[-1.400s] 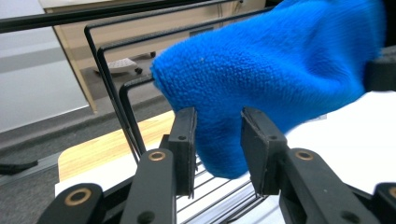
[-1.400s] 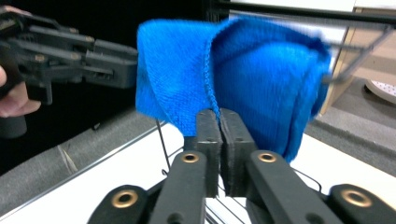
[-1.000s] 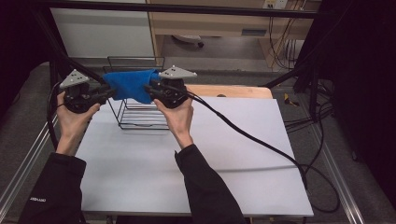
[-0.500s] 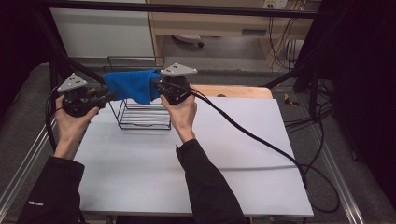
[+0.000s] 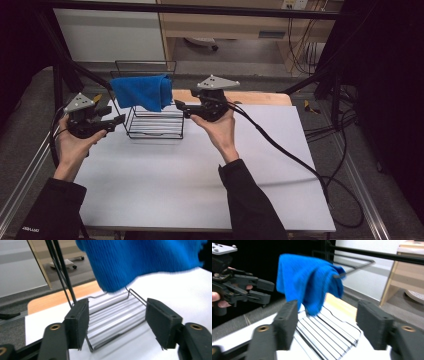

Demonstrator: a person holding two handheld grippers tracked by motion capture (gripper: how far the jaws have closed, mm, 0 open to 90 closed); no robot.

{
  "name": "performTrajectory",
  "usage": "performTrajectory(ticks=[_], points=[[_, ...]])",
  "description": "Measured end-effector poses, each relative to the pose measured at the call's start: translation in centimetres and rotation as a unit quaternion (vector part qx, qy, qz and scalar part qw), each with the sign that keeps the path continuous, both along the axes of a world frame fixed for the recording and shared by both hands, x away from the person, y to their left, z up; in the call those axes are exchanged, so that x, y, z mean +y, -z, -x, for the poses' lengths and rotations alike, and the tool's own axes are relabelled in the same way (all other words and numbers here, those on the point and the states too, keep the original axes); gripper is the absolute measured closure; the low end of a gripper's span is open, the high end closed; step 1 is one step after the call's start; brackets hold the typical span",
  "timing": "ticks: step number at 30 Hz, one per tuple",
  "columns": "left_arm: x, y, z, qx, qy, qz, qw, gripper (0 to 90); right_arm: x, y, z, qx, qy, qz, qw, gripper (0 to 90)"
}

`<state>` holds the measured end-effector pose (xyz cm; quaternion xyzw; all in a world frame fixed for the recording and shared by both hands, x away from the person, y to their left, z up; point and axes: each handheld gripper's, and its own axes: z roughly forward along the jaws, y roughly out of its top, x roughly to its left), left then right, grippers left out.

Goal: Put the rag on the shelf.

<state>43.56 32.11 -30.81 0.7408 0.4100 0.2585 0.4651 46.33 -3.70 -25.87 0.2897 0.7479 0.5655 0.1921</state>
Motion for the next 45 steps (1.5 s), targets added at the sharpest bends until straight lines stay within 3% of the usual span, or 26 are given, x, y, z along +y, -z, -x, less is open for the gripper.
performTrajectory(ticks=[10,13,27,32,37,45], points=[[-0.8,3.8,2.0,0.023,0.015,-0.004,0.9996,23.9,-6.1,2.9,1.1,0.039,0.011,0.017,0.9990,10.6],[-1.1,5.0,2.4,0.032,0.019,-0.013,0.9992,19.0,-8.2,3.9,1.6,0.048,0.018,0.012,0.9986,8.1],[-2.4,9.3,4.2,0.068,0.034,-0.008,0.9971,7.4,-16.5,9.3,4.4,0.093,0.044,-0.002,0.9947,2.9],[-2.6,10.5,4.6,0.075,0.034,-0.009,0.9965,6.8,-18.3,11.6,5.4,0.111,0.051,0.013,0.9925,0.8],[-2.8,11.5,5.2,0.078,0.041,-0.026,0.9957,7.6,-19.6,13.7,6.6,0.113,0.042,0.030,0.9922,0.7],[-3.1,12.5,5.9,0.083,0.052,-0.037,0.9945,8.3,-21.6,16.2,7.8,0.136,0.046,0.034,0.9891,0.7]])
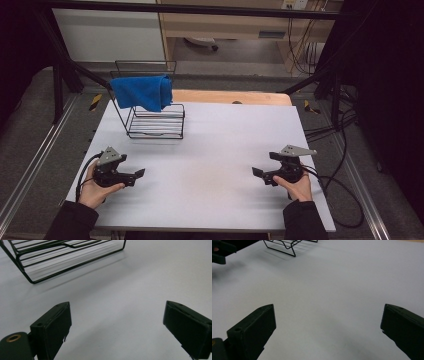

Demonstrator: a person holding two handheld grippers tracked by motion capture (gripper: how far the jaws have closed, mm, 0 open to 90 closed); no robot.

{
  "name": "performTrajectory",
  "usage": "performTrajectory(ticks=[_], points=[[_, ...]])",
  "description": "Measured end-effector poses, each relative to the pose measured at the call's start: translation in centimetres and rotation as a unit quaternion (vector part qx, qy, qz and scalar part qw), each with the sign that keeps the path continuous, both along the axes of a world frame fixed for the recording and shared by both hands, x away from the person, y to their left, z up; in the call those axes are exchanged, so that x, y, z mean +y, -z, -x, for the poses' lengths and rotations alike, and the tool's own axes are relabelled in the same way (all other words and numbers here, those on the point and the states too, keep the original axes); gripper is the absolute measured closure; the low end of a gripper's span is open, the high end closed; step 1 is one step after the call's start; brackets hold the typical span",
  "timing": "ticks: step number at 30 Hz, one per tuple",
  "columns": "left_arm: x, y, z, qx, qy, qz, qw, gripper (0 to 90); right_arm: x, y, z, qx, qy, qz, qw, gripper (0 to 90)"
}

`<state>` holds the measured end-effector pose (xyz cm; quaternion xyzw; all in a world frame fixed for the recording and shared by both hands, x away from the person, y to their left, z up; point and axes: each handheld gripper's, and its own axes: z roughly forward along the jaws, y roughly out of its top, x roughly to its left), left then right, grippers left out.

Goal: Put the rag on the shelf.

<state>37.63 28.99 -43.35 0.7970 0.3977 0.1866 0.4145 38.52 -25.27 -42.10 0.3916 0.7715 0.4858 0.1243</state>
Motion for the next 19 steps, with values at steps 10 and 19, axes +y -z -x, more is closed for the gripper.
performTrajectory(ticks=[10,19], points=[[0.2,0.9,0.4,0.003,0.003,-0.006,1.0000,8.3,-2.1,2.2,1.5,0.020,0.013,0.012,0.9996,0.7],[0.4,1.1,0.5,0.002,0.003,-0.005,1.0000,8.3,-2.3,2.7,1.8,0.026,0.010,0.019,0.9994,0.7]])
